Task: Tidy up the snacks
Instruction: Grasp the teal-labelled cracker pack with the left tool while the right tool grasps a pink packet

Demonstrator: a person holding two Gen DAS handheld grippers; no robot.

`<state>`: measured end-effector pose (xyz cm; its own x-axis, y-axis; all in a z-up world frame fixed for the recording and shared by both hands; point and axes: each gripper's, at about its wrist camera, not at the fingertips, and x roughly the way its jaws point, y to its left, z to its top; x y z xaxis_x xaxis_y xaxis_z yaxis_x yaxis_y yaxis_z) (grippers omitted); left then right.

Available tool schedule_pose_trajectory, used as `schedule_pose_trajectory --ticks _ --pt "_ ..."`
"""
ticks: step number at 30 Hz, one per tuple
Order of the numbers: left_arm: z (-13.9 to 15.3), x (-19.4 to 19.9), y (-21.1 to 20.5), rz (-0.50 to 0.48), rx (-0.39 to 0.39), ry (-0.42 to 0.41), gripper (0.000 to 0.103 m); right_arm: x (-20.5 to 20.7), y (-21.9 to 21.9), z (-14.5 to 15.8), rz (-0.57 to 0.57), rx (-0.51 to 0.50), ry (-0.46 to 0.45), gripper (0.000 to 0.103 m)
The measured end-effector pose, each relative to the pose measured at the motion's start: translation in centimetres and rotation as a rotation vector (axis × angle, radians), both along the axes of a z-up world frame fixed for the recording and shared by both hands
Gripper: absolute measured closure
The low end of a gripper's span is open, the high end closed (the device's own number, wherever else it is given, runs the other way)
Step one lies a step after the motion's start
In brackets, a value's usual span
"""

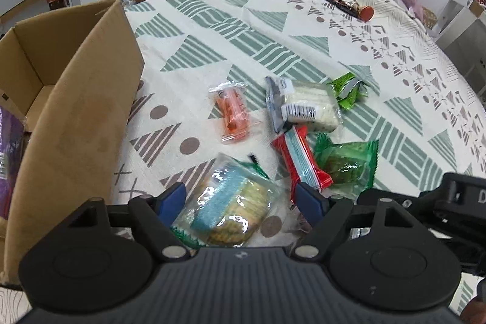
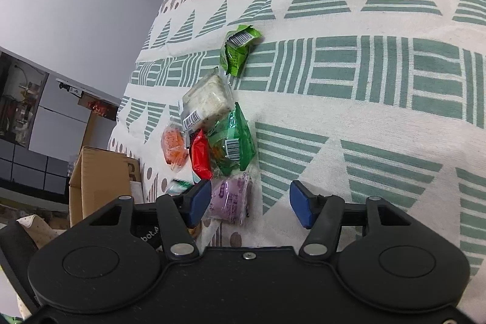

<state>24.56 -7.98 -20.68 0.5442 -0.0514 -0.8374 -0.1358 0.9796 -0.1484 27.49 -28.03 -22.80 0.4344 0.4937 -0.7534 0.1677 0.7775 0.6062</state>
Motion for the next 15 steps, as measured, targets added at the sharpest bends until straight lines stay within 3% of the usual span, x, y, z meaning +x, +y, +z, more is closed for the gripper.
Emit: schedule_pose_trajectory --ticks 2,7,15 --pt "-0.3 0.1 0.1 0.004 0.005 0.011 0.029 0.1 0.0 -0.1 0.007 0.005 -0.005 0.045" --pt "-0.5 -0.1 0.3 0.007 0.016 0.024 0.054 0.2 0.5 -0.1 0.044 0.006 -0.011 0.045" --pt "0.5 -0.7 0.5 0.011 -0.017 0.009 0.055 0.5 1.3 -0.1 0.071 -0.005 -0.02 0.045"
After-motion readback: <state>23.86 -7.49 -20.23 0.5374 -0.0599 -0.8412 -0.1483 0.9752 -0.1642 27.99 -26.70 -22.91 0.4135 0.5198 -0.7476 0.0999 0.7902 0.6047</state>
